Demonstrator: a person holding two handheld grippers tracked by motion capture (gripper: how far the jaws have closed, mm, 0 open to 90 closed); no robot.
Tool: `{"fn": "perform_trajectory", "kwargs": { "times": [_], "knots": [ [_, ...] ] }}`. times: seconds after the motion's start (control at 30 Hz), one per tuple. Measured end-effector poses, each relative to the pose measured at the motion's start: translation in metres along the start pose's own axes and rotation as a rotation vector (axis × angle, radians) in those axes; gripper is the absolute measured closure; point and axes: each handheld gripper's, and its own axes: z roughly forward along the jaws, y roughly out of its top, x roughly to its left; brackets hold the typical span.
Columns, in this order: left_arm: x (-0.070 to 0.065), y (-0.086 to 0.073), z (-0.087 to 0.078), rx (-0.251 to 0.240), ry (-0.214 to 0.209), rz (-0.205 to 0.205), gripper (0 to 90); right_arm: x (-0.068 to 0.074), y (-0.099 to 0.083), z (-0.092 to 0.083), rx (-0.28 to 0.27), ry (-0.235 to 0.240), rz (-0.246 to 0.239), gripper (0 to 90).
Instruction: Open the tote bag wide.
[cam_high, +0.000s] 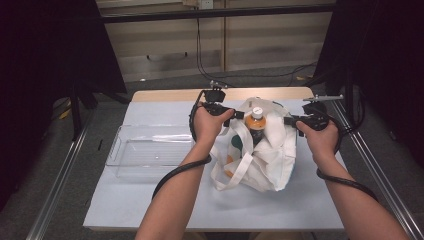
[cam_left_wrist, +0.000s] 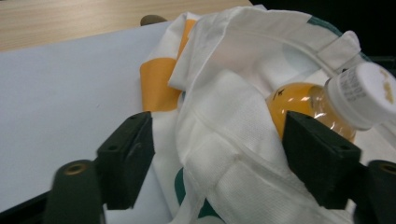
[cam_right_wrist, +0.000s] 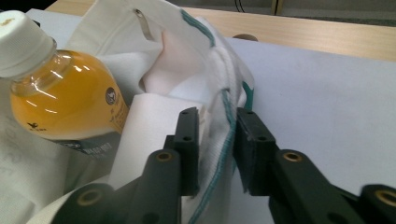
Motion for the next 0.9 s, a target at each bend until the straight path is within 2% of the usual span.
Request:
{"fn": "perform_trajectory", "kwargs": {
  "times": [0.07,0.23,0.27,0.33,0.43,0.6,0.63,0.67,0.73,0.9],
  "knots": [
    [0.000,-0.001,0.000,0.005,0.006,0.003,33.2,-0.001,-0.001,0.000,0.001,0.001,0.005,76.2],
    [0.001,-0.005,0.000,0.038,0.023,0.034,52.0,-0.002,-0.003,0.002,-0.003,-0.002,0.022,79.1],
    [0.002,-0.006,0.000,0.045,0.038,0.040,54.2,-0.002,-0.003,0.002,-0.004,-0.003,0.024,79.4],
    [0.004,-0.009,0.001,0.061,0.050,0.043,59.8,-0.003,-0.004,0.002,-0.001,0.000,0.029,79.8],
    [0.008,-0.014,0.003,0.073,0.056,0.022,68.7,-0.004,-0.006,0.002,0.003,-0.002,0.032,80.4],
    [0.013,-0.020,0.007,0.096,0.070,0.025,75.2,-0.008,-0.012,0.004,0.001,0.005,0.047,81.1],
    [0.014,-0.022,0.008,0.083,0.071,0.004,76.4,-0.008,-0.013,0.004,0.003,0.004,0.053,81.2],
    [0.014,-0.022,0.008,0.086,0.071,0.003,77.7,-0.010,-0.014,0.005,0.004,0.007,0.055,81.4],
    [0.015,-0.024,0.008,0.093,0.071,0.011,78.8,-0.011,-0.016,0.005,0.009,0.008,0.062,81.7],
    [0.017,-0.027,0.009,0.106,0.084,-0.003,81.3,-0.014,-0.021,0.007,0.016,0.011,0.090,82.4]
  ]
}}
